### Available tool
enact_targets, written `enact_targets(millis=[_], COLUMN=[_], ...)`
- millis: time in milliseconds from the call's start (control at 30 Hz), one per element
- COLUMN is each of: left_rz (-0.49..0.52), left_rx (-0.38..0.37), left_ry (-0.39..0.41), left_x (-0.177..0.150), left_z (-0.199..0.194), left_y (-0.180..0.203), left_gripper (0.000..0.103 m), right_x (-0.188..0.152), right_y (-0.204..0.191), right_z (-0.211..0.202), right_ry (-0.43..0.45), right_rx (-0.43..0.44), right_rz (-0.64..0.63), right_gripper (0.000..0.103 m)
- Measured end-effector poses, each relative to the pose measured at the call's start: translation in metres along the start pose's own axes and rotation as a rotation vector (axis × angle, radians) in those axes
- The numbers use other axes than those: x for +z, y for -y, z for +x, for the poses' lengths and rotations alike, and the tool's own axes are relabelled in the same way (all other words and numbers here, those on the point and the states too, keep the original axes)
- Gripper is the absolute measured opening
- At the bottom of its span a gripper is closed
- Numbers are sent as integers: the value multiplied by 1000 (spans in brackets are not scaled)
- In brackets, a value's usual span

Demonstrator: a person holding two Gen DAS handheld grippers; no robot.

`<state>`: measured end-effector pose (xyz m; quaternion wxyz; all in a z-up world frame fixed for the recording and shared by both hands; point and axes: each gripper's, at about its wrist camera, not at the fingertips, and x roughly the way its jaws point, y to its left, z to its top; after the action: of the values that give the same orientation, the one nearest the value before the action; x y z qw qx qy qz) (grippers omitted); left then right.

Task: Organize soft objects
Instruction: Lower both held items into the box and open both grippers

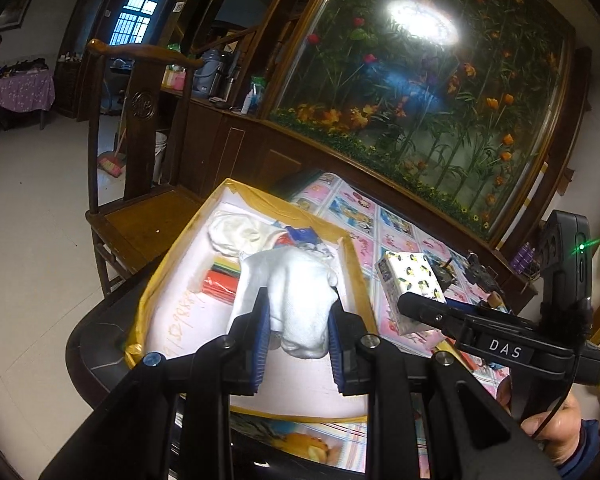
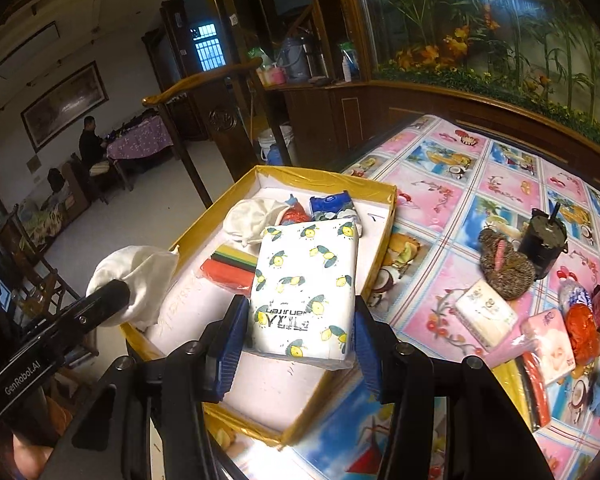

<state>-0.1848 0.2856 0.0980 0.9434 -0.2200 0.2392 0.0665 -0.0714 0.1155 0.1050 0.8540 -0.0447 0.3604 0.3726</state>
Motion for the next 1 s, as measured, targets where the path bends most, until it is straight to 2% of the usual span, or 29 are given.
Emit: enact_targets(millis=[400, 700, 867, 1000], left_rz=[-11, -11, -4, 8], left_rx=[2, -20, -26, -32], left_ry=[-26, -87, -126, -161], left_x=[6, 7, 2, -6], left_z=[28, 52, 71, 84], left_y=[-7, -12, -6, 0], left_gripper=[24, 24, 24, 24], right_x=[20, 26, 26, 26], right_y=[1, 13, 20, 13], right_z=[32, 42, 64, 79], right_ry=[-54, -52, -105, -124], right_rx=[20, 42, 88, 80], right_rz=[18, 70, 112, 96], right_gripper=[55, 55, 55, 55])
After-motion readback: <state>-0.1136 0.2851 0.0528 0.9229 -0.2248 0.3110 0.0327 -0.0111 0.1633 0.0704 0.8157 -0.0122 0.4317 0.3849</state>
